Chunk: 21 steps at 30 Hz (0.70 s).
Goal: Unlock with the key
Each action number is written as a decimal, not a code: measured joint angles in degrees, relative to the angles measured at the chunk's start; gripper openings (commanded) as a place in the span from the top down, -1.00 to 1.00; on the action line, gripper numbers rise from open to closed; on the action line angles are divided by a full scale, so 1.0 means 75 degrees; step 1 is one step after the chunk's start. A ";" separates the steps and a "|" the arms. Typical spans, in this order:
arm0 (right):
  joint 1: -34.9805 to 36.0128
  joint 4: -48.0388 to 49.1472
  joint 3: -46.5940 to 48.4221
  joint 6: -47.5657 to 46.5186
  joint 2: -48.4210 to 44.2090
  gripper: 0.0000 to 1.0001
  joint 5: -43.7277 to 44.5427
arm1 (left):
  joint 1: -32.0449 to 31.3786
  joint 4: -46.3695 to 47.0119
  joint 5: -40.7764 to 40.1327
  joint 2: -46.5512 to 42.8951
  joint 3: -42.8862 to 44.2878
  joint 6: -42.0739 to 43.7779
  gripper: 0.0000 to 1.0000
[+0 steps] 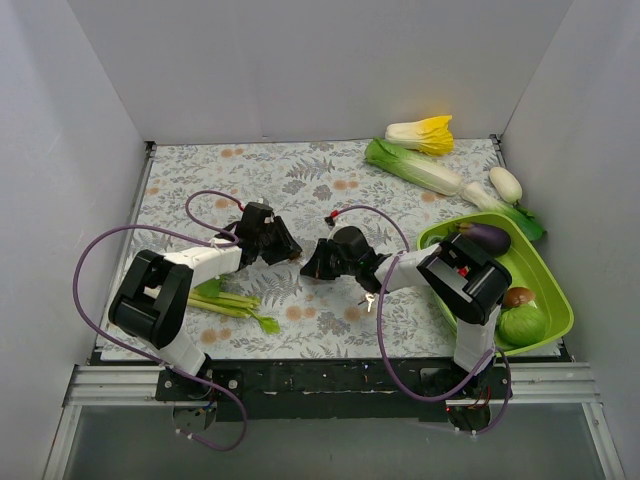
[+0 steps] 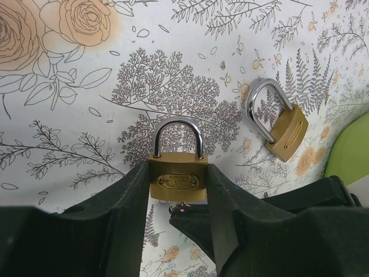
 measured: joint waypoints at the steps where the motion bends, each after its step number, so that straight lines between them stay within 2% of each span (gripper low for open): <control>1: -0.0012 0.0003 0.0000 0.0003 0.0000 0.97 -0.0009 | 0.0000 0.0000 0.0003 0.0000 0.0000 -0.0003 1.00; 21: -0.0149 -0.0032 0.0300 0.0166 0.0242 0.97 -0.0157 | -0.0058 0.0283 -0.0265 -0.0061 -0.0102 -0.0017 1.00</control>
